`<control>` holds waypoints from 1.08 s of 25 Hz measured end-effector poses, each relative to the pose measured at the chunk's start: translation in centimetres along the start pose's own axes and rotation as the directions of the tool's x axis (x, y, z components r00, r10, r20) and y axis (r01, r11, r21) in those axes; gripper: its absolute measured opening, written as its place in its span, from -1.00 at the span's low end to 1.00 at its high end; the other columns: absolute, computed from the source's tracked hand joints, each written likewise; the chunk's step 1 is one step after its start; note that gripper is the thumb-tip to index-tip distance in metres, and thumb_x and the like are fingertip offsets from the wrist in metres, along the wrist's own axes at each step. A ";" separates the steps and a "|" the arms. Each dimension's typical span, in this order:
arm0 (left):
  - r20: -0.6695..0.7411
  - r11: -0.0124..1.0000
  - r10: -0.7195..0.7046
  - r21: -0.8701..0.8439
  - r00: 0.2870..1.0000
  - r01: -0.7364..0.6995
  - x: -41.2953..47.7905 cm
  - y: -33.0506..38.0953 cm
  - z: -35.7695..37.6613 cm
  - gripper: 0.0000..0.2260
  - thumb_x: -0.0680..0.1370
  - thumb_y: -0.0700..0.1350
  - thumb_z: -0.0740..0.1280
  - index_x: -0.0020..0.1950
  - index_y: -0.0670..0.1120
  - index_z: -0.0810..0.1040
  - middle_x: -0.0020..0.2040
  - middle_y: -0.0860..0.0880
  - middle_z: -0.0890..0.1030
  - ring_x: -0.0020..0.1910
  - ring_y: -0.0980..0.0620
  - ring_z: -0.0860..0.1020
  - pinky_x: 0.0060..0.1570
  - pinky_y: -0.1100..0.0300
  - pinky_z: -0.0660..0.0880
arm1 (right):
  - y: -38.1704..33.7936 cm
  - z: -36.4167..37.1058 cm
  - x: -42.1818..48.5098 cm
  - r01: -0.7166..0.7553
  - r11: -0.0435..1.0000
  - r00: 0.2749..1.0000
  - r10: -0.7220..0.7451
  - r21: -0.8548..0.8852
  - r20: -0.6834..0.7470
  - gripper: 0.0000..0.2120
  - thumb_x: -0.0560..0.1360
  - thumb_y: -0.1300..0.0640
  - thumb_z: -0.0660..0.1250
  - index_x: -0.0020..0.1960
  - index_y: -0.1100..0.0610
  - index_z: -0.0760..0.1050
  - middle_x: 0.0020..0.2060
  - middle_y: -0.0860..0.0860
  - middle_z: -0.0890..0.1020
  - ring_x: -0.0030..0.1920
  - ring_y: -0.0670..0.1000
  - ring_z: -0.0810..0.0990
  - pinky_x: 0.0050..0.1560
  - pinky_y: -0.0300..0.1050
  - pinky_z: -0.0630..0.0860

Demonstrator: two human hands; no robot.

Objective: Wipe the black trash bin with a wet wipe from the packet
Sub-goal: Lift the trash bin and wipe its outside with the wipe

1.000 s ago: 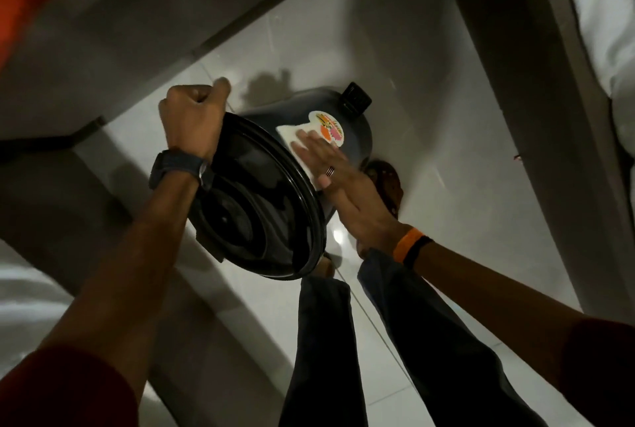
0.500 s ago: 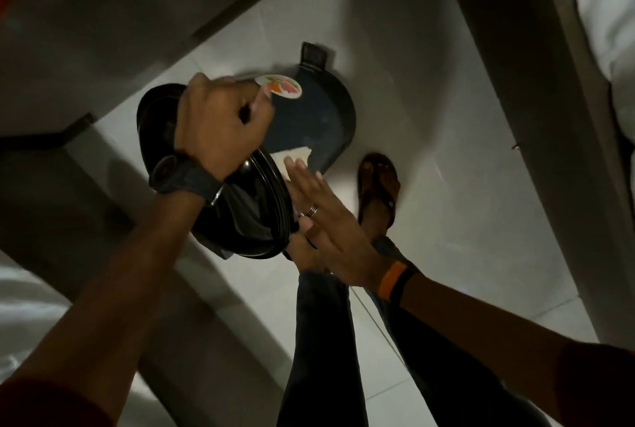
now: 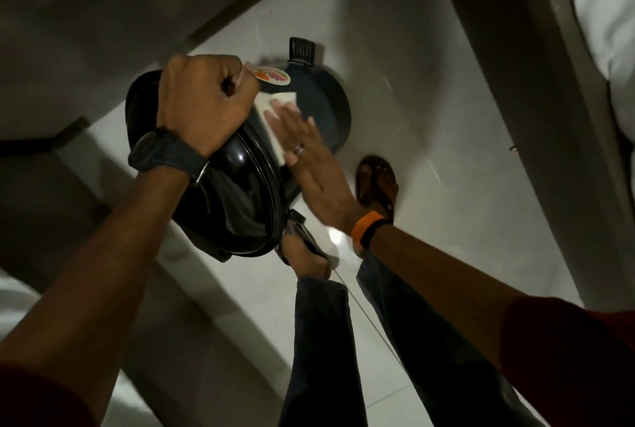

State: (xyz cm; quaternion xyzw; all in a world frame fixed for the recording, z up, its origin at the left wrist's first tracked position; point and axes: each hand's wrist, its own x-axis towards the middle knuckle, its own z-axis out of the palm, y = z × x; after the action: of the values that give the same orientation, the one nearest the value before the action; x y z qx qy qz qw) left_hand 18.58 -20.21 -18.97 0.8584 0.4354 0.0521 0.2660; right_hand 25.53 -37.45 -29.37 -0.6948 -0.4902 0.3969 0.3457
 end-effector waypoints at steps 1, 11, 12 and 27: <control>0.002 1.000 0.008 0.004 1.000 -0.008 -0.1 0.0 -0.1 -0.64 0.56 -0.09 0.27 -0.42 -0.18 0.42 -0.54 0.01 0.30 -0.48 -0.02 0.34 -0.47 0.49 0.24 | 0.8 -0.8 0.8 -0.171 0.985 0.984 0.172 0.035 -0.040 -0.49 0.70 0.02 -0.15 0.63 0.09 0.03 0.65 0.02 0.06 0.66 0.01 -0.05 0.65 0.08 -0.18; 0.039 0.992 0.125 -0.027 0.991 -0.124 1.0 -0.8 0.1 -0.65 0.54 -0.15 0.28 -0.45 -0.19 0.39 -0.54 0.01 0.32 -0.55 0.07 0.29 -0.39 0.51 0.30 | 1.6 -0.4 -1.2 -0.130 0.987 0.989 0.136 0.092 -0.061 -0.51 0.71 0.00 -0.09 0.62 0.04 0.08 0.63 -0.10 0.06 0.65 0.00 0.01 0.66 0.01 -0.10; 0.065 0.985 0.173 -0.022 0.983 -0.172 1.0 -0.7 0.2 -0.65 0.53 -0.15 0.27 -0.45 -0.18 0.38 -0.54 0.02 0.32 -0.54 0.05 0.32 -0.31 0.47 0.37 | 3.2 -1.3 0.1 -0.341 0.924 0.926 0.362 0.172 -0.110 -0.51 0.70 0.00 -0.04 0.61 0.06 0.14 0.62 -0.04 0.16 0.64 0.05 0.11 0.65 0.04 0.00; 0.337 0.325 0.868 0.169 0.365 -0.930 -7.5 4.6 6.6 -0.72 0.49 0.11 0.25 0.06 -0.03 0.55 0.08 -0.08 0.62 0.16 -0.10 0.56 0.27 -0.11 0.25 | 2.6 -5.8 -6.6 -0.767 0.327 0.379 0.925 0.552 -0.022 -0.76 0.52 0.41 0.30 -0.22 0.13 0.53 -0.20 0.06 0.60 -0.14 0.06 0.58 0.07 0.00 0.57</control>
State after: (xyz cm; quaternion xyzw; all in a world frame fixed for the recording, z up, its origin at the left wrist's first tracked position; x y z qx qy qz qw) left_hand 19.41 -30.93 -21.21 0.9859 -0.1411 0.0370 0.0824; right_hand 30.37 -45.05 -27.62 -0.8003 0.1296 0.4967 0.3100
